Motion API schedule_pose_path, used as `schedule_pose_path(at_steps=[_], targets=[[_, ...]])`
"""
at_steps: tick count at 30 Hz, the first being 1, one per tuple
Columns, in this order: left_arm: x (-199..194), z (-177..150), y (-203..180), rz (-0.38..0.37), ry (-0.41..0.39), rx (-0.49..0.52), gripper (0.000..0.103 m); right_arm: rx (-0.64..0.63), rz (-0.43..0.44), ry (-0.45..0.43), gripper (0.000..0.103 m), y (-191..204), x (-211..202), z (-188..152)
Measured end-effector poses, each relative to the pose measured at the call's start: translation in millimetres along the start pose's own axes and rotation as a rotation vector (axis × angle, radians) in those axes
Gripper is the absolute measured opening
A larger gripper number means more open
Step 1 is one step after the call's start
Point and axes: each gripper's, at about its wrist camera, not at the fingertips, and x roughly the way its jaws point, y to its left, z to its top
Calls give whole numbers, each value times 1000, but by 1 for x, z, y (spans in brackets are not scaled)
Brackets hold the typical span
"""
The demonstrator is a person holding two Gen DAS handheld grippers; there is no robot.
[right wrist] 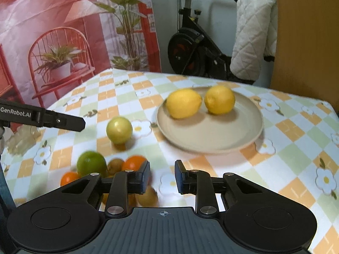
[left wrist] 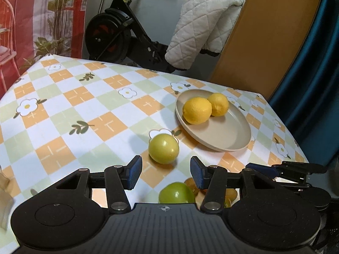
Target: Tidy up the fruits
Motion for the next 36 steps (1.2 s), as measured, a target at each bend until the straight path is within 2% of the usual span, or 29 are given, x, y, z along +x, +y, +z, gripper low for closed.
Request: schedule_pose_path(at_steps=[24,29,31,36], targets=[[6,-13,-7,-15,30,31,52,17,86,75,24,5,14,-17],[7,-14,-10,-30,37,47,47,22,99,78,24,7,16,-19],[8,-14,-11,-39,39,54,40,29,106,77,24,7,17,-19],[13,-14,-11,-43,48,60,40,35,115,77,22,7,17,-21]])
